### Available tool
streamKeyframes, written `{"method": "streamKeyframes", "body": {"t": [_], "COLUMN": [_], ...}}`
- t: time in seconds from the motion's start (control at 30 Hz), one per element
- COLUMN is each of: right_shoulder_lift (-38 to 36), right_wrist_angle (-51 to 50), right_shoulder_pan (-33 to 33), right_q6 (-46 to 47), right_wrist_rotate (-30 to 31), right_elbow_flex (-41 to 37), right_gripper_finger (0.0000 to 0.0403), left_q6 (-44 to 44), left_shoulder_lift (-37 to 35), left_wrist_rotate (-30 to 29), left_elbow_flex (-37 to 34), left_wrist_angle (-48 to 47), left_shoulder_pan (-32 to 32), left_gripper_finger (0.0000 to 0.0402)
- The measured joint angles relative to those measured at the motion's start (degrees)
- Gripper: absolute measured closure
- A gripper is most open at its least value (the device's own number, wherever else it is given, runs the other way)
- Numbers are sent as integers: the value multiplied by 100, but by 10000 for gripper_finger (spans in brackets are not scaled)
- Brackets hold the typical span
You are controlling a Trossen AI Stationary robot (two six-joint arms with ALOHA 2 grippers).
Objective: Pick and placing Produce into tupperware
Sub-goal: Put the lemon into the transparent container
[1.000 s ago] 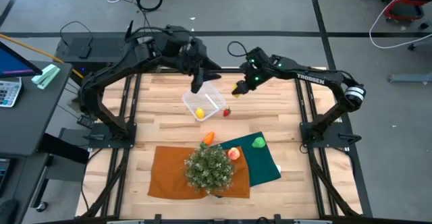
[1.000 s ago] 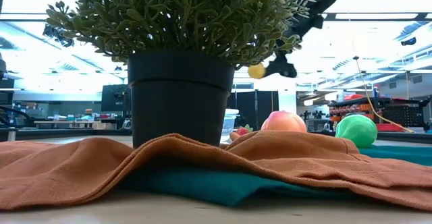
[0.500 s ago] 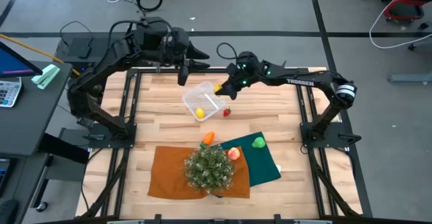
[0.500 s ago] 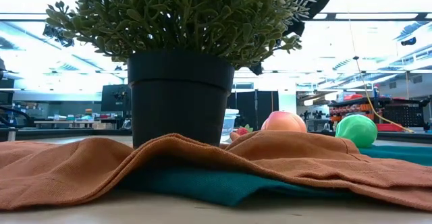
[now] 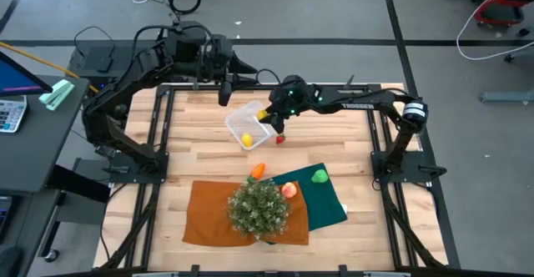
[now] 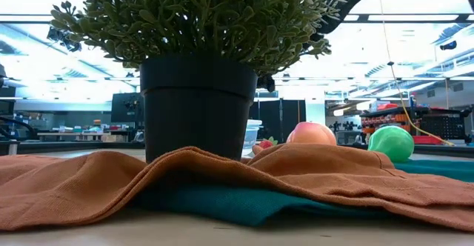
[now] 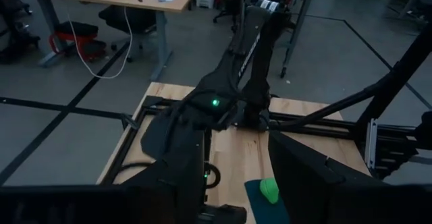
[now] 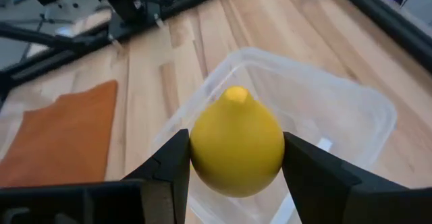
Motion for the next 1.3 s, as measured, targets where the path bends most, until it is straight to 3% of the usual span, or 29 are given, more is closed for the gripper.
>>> {"method": "streamKeyframes", "body": {"t": [0.33, 0.7, 1.03, 1.3], "right_shoulder_lift": [599, 1301, 1778, 2196], "right_wrist_angle": [191, -1095, -1411, -2395], "right_shoulder_pan": [90, 212, 281, 325], "right_q6": [-120, -1072, -1358, -1648], "right_wrist_rotate": [-82, 56, 63, 202], "right_elbow_flex": [326, 1326, 1887, 2833], "right_gripper_finger": [246, 245, 245, 245], "left_q6": [-2, -25, -7, 4], "left_shoulder_lift": [0, -37, -35, -35], "left_wrist_rotate": [0, 1, 1, 0], "left_elbow_flex": [0, -7, -7, -7], "left_wrist_angle": [-176, -380, -447, -570], "left_shoulder_pan": [0, 4, 4, 4], "left_gripper_finger": [227, 226, 229, 229]}}
